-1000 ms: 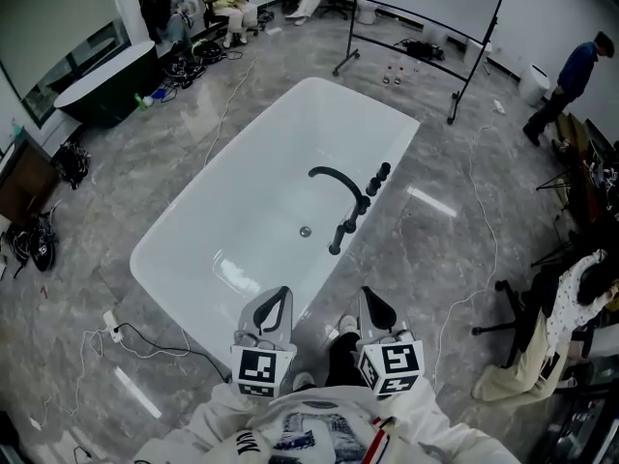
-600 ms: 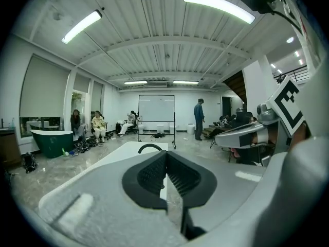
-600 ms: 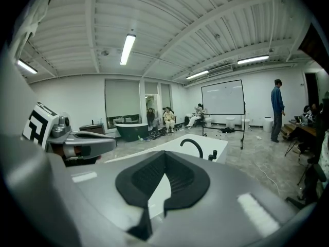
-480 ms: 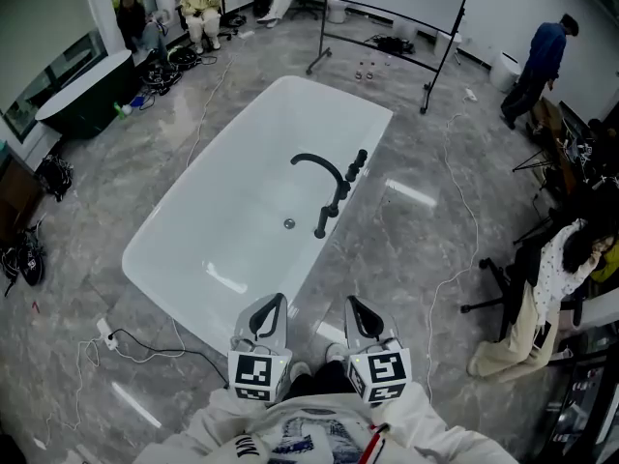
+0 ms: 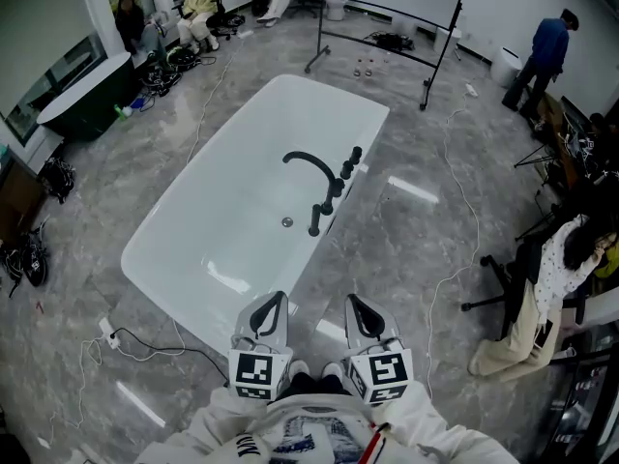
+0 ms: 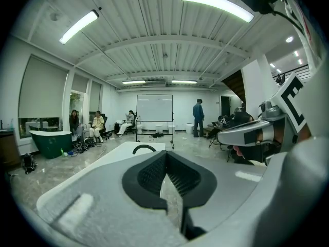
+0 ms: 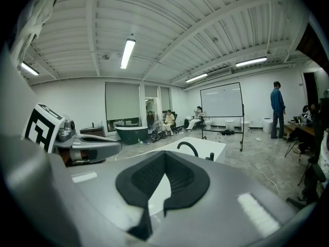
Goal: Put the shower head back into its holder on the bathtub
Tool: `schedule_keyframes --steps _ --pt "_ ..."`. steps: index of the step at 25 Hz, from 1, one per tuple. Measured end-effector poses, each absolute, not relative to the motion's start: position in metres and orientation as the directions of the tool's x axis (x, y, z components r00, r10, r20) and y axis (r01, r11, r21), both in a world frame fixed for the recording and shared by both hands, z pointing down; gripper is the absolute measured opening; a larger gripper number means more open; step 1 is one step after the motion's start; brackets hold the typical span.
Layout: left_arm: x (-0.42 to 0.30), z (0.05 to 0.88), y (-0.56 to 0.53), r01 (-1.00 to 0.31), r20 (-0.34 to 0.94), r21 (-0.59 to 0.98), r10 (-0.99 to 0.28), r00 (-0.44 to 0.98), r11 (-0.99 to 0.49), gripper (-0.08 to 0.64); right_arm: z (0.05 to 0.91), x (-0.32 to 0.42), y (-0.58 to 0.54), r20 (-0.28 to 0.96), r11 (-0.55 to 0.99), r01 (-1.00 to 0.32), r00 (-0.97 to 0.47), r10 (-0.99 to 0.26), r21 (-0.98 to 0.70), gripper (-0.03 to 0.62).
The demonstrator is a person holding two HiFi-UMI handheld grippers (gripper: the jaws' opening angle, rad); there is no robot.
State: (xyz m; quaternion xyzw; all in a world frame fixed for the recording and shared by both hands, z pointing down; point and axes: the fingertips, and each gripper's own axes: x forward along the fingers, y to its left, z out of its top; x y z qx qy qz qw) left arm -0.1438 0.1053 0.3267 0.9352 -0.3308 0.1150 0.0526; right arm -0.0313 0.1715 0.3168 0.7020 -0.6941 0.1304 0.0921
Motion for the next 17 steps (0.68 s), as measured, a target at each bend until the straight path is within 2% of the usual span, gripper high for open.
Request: schedule_keyframes --steps 17 --pt "-0.110 0.325 0.120 -0.636 0.252 0.008 -0.614 0.748 -0.771 -0.008 0.318 -0.004 0.182 0.297 0.013 -0.998 -0.031 -0.954 -0.065 0.004"
